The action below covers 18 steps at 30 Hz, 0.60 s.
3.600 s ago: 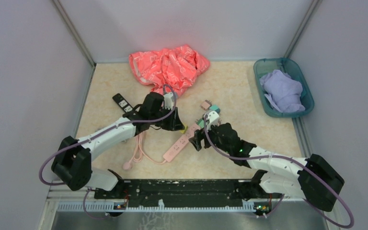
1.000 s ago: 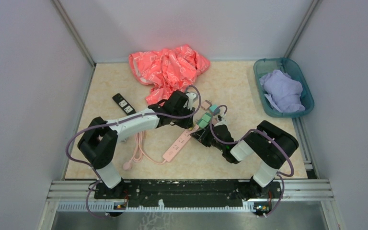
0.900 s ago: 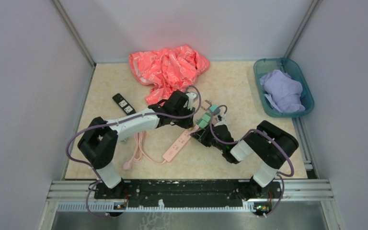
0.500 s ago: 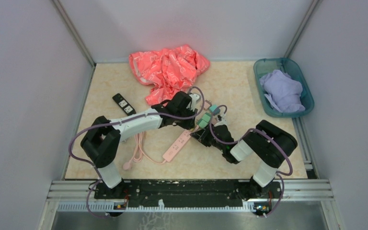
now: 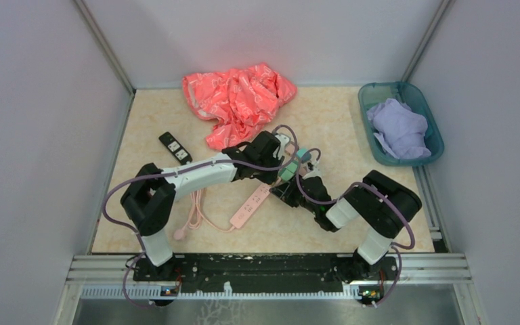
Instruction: Insert the plug
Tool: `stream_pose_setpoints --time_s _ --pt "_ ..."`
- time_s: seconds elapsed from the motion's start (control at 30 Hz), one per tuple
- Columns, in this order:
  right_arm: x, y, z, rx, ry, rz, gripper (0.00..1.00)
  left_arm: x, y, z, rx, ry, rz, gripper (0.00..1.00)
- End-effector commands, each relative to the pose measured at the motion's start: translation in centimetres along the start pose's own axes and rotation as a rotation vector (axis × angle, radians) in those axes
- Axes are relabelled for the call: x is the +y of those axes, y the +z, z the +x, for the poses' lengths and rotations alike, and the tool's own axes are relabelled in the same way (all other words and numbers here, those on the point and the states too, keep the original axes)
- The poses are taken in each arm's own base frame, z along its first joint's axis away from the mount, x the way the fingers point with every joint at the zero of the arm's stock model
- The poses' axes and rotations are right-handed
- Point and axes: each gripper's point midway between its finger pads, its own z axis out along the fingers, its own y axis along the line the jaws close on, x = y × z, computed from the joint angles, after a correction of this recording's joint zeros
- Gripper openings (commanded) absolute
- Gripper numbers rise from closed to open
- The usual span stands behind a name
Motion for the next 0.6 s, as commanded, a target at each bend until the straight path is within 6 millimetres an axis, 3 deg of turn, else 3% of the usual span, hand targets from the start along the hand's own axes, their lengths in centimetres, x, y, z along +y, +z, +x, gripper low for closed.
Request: stream_pose_setpoints --time_s 0.0,0.17,0.57 --pt "-3.2 -0.8 0.3 -0.006 -0.052 0.108 0.23 0.6 1.2 2.4 0.081 0.038 -0.064 0.00" --pt "-1.8 -1.2 -0.3 -0.027 -0.047 0.053 0.32 1.1 1.7 3.6 0.124 0.059 -0.115 0.00" --pt "-3.6 -3.5 -2.5 -0.137 -0.102 0.171 0.40 1.4 3.1 5.9 0.202 0.069 -0.145 0.00"
